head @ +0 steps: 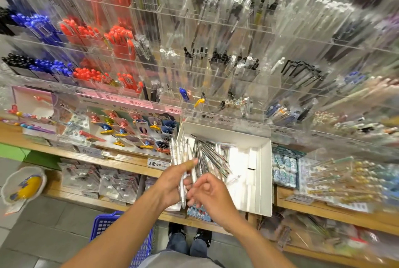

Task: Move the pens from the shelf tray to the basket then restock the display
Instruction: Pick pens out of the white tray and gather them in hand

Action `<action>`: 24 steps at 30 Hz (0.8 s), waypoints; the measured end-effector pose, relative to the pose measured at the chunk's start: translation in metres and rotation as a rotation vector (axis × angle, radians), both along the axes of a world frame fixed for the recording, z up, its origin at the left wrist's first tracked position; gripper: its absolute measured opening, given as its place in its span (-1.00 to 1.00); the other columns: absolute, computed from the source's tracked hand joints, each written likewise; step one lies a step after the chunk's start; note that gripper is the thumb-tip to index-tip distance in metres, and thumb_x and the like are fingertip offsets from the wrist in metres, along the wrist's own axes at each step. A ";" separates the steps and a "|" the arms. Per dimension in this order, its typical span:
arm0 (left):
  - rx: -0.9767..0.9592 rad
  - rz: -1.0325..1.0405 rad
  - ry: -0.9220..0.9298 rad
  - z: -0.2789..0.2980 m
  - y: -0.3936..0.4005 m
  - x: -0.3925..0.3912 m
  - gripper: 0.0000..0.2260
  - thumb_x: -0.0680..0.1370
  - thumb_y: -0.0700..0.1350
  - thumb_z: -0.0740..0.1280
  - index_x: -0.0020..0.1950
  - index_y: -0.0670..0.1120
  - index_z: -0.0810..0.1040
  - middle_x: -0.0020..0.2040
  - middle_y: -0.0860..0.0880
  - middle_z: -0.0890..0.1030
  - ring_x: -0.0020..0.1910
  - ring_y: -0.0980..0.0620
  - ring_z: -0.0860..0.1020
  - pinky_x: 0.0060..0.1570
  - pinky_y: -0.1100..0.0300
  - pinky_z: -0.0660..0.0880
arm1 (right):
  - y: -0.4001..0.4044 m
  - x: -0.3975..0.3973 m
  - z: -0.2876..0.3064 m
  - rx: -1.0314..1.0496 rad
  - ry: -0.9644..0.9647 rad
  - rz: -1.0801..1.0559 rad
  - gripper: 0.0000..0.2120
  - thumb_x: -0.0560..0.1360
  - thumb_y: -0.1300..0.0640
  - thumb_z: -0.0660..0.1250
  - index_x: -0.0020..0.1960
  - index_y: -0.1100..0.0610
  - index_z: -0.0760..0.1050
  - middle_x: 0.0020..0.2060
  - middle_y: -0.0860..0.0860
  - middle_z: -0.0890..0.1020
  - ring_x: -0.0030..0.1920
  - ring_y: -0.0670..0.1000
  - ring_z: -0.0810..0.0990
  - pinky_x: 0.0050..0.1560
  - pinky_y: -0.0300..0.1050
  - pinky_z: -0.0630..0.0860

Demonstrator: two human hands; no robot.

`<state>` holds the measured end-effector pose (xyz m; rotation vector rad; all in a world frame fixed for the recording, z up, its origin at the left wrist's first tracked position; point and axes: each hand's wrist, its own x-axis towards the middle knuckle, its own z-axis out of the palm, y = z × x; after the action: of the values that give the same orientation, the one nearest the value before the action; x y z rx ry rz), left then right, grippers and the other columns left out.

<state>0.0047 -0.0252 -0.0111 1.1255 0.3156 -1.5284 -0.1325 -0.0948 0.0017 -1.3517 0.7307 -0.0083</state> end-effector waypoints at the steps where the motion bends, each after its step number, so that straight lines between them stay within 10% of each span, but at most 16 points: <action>1: 0.017 -0.034 -0.040 0.000 0.002 0.000 -0.64 0.42 -0.04 0.53 0.07 -0.17 0.51 -0.48 -0.04 0.34 -0.52 -0.03 0.32 -0.50 0.14 0.41 | -0.003 -0.002 -0.001 0.025 0.004 0.064 -0.92 0.53 0.23 0.35 -0.05 0.13 0.45 -0.13 0.05 0.71 -0.26 0.04 0.68 -0.32 -0.21 0.52; 6: -0.013 0.037 -0.119 0.001 0.008 0.005 -0.78 0.49 -0.10 0.41 0.07 -0.20 0.58 -0.29 -0.05 0.60 -0.49 0.08 0.32 -0.43 0.20 0.36 | -0.057 -0.008 -0.020 -0.089 0.209 0.156 -0.90 0.56 0.08 0.33 0.06 -0.01 0.55 -0.08 0.00 0.71 -0.14 0.01 0.71 -0.13 -0.09 0.65; 13: 0.057 0.082 -0.131 0.003 0.016 0.006 -0.63 0.40 -0.08 0.49 0.15 -0.21 0.64 -0.08 -0.13 0.71 -0.48 0.07 0.49 -0.46 0.23 0.47 | -0.066 0.000 -0.069 -0.988 0.766 0.637 -0.80 0.49 0.30 0.30 0.12 0.19 0.46 -0.07 0.06 0.64 -0.11 0.08 0.62 -0.22 -0.08 0.48; 24: 0.099 0.053 -0.164 0.014 0.014 0.004 -0.56 0.38 -0.04 0.48 0.20 -0.21 0.60 -0.31 0.01 0.67 -0.27 0.07 0.58 -0.22 0.11 0.53 | -0.065 0.011 -0.072 -0.891 0.826 0.449 -0.90 0.53 0.15 0.26 -0.13 0.13 0.51 -0.23 0.01 0.61 -0.20 0.04 0.63 -0.18 -0.08 0.60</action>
<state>0.0087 -0.0112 0.0032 1.3019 0.3098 -1.3763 -0.1210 -0.1594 -0.0707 -2.4025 1.1527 0.6889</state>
